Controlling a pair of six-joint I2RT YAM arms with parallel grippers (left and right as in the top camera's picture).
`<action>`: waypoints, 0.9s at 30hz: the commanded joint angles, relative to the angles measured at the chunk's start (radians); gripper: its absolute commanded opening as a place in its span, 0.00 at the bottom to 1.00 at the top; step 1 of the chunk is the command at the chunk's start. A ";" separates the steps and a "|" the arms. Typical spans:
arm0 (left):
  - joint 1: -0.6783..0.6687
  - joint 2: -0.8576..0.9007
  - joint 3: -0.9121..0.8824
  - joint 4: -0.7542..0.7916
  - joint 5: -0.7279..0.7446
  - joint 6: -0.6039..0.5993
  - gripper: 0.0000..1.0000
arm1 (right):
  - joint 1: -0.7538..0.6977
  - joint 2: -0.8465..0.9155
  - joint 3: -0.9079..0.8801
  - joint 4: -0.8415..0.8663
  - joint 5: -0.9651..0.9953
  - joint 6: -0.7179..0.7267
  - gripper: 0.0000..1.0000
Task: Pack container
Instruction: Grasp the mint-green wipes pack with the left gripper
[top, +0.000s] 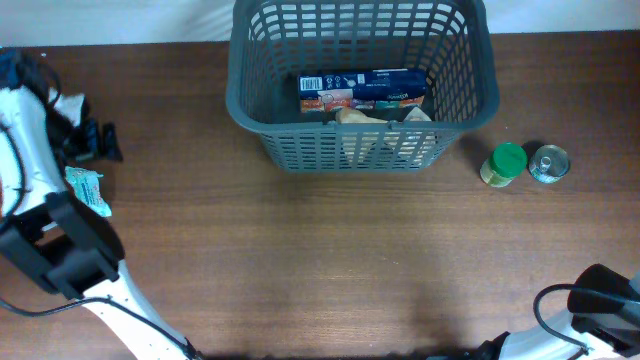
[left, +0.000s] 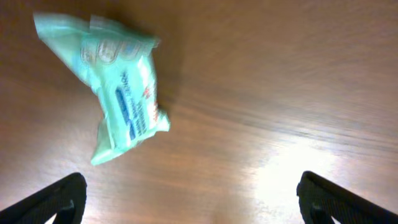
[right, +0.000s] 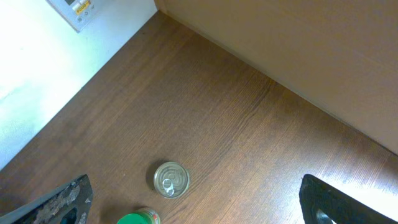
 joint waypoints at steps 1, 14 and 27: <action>0.055 -0.006 -0.142 0.092 0.013 -0.044 1.00 | -0.001 0.005 0.000 0.000 0.012 0.008 0.99; 0.111 -0.005 -0.357 0.395 -0.020 -0.036 0.98 | -0.001 0.005 0.000 0.000 0.012 0.008 0.99; 0.111 0.028 -0.392 0.460 -0.046 -0.010 0.51 | -0.001 0.005 0.000 0.000 0.012 0.008 0.99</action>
